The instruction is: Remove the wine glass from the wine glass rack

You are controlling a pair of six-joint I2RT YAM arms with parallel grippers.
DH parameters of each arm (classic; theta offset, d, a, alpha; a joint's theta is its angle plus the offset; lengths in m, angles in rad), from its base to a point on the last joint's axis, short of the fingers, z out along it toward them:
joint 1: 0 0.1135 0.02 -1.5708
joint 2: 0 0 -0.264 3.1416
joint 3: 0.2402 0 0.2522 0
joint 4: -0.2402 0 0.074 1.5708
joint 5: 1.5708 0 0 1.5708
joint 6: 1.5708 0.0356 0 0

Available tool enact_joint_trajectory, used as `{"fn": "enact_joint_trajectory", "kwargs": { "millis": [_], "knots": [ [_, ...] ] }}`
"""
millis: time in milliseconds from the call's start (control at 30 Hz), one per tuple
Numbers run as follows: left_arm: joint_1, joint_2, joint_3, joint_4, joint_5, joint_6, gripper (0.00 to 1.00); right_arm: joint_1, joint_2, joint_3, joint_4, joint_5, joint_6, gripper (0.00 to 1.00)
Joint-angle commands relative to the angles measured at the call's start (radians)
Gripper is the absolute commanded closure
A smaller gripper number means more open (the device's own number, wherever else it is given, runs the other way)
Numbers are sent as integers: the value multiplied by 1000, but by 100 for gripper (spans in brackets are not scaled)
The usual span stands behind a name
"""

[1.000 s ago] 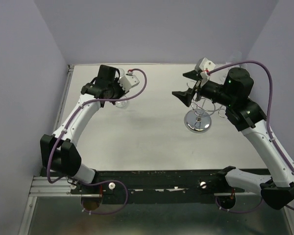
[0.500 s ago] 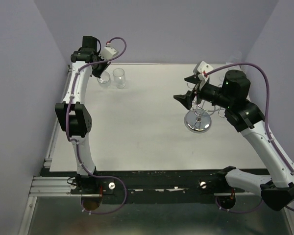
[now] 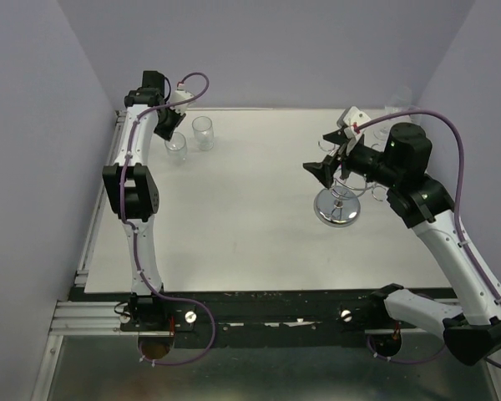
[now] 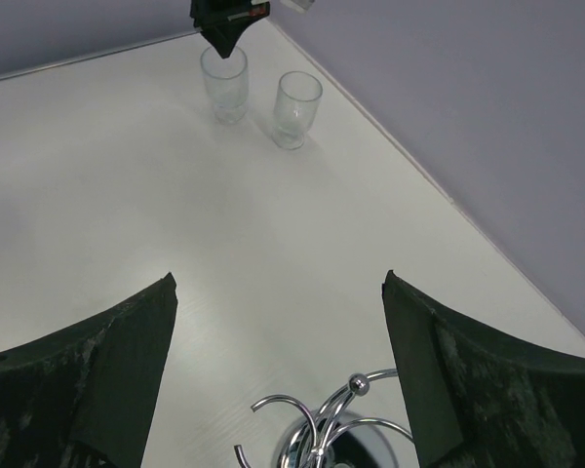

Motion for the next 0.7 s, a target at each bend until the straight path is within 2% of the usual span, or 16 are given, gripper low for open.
{"fn": "enact_joint_trajectory", "kwargs": {
  "millis": [0,233,667],
  "knots": [
    [30,40,84,45,41,-68,100,-28,-24,-11,-1,-22,-2,7],
    [35,74,85,114,61,-126,100,-78,-36,-30,-1,-46,29,7],
    [38,166,184,189,110,-214,100,-132,-42,-11,-45,-29,22,6]
  ]
}}
